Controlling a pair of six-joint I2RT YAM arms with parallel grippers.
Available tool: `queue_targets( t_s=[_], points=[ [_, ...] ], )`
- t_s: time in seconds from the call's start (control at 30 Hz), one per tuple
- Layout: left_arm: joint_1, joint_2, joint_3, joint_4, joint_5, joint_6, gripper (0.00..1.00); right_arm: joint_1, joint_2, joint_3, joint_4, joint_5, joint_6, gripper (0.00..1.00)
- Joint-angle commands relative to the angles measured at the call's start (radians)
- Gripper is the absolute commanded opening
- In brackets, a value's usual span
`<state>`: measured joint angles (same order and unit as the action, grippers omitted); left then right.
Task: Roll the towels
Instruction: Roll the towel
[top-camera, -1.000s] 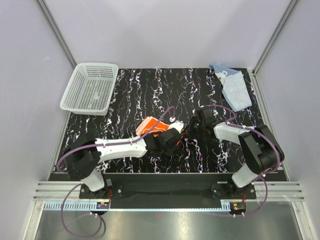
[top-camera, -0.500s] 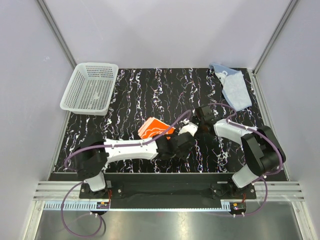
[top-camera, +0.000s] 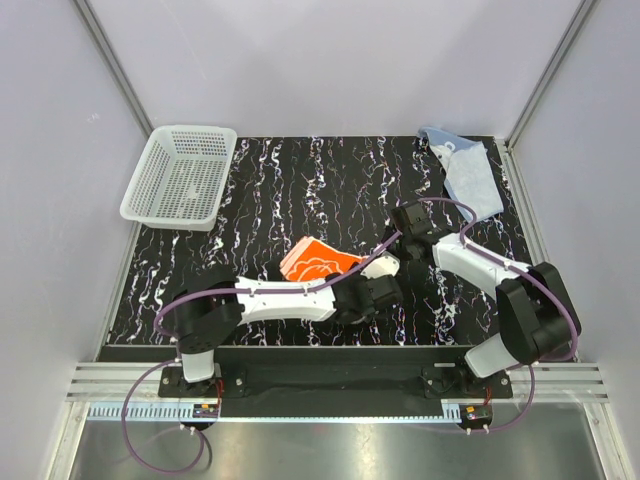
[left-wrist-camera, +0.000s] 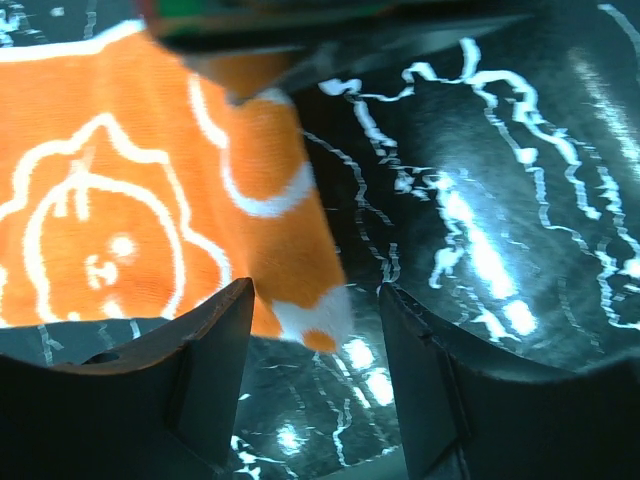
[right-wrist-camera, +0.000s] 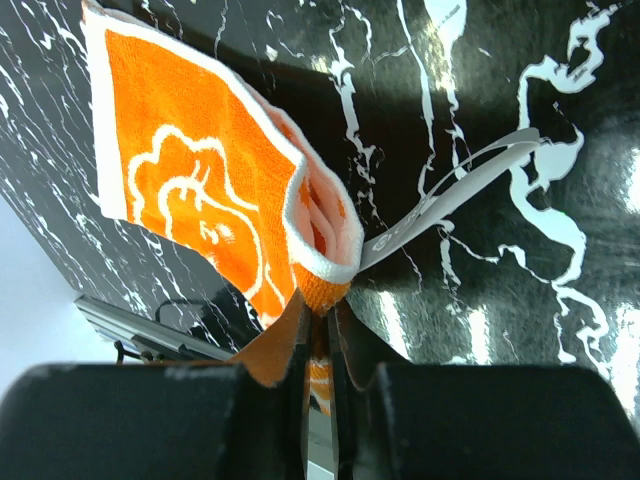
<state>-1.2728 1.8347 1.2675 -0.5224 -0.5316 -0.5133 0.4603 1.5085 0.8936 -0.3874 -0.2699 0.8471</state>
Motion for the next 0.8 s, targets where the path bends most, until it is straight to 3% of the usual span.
queue_targets(
  t_s=[0.0,0.47,0.6,0.7,0.77],
  points=[
    [-0.013,-0.009,0.039,-0.022,-0.115,-0.011,0.57,0.012,-0.039,0.033,-0.038,0.011,-0.019,0.1],
    [-0.089,0.113,0.158,-0.116,-0.244,-0.001,0.55,0.012,-0.04,0.057,-0.08,-0.017,-0.037,0.1],
    [-0.091,0.153,0.19,-0.223,-0.335,-0.074,0.49,0.012,-0.045,0.056,-0.09,-0.019,-0.039,0.1],
    [-0.091,0.147,0.181,-0.246,-0.372,-0.109,0.39,0.012,-0.042,0.05,-0.096,-0.015,-0.046,0.1],
    [-0.091,0.137,0.168,-0.242,-0.376,-0.108,0.38,0.012,-0.039,0.048,-0.096,-0.015,-0.046,0.1]
  ],
)
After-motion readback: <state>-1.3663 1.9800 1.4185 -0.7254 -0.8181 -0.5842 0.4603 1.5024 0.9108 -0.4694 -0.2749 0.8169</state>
